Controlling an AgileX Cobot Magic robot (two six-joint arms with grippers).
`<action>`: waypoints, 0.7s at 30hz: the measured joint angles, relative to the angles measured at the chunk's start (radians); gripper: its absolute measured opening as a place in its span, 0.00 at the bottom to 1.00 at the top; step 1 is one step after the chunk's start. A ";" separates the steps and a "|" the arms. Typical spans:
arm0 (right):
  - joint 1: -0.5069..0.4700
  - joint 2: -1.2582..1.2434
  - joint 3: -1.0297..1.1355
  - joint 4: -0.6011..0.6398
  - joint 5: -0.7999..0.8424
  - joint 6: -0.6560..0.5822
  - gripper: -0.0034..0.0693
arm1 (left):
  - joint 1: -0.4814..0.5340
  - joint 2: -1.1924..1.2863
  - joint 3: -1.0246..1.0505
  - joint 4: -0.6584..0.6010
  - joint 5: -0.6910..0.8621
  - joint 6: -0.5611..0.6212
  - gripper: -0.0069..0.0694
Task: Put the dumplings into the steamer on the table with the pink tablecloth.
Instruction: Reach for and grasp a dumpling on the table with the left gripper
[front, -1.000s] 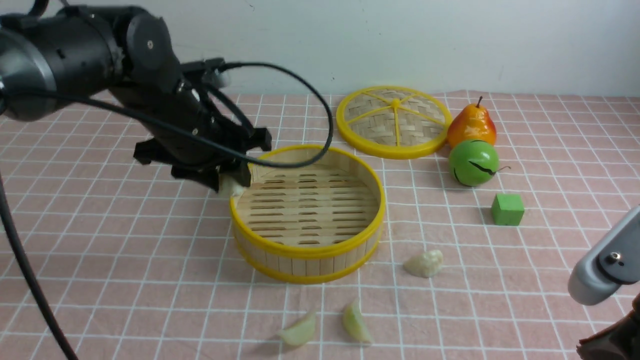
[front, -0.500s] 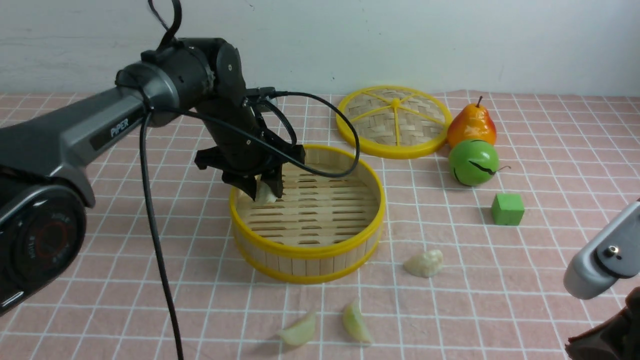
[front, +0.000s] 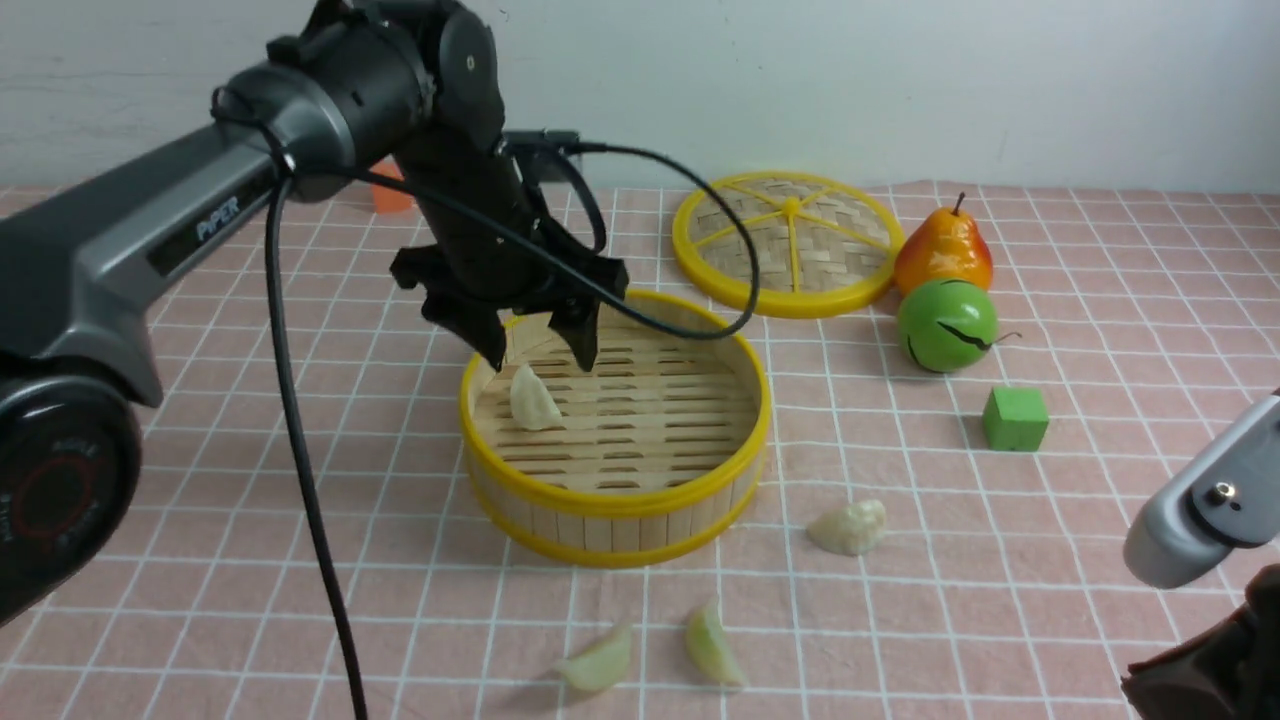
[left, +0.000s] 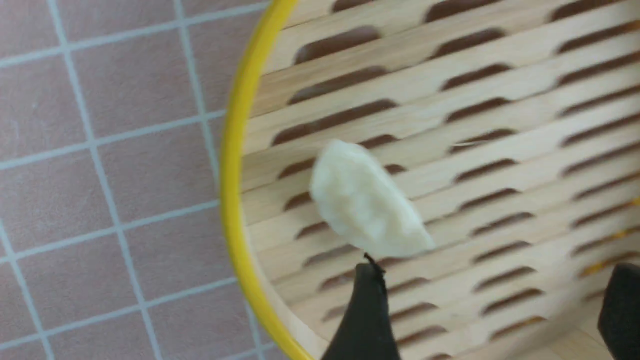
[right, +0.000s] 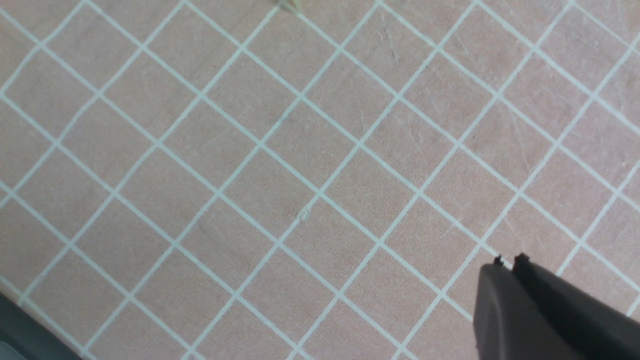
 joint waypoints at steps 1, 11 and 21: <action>0.000 0.000 0.000 -0.001 -0.005 0.000 0.09 | -0.019 -0.028 0.012 0.000 0.000 0.018 0.82; 0.000 0.000 0.000 -0.029 -0.018 0.000 0.10 | -0.235 -0.252 0.498 0.022 -0.026 0.295 0.78; 0.000 0.000 0.000 -0.032 -0.018 0.000 0.12 | -0.308 -0.248 0.771 0.122 -0.287 0.351 0.78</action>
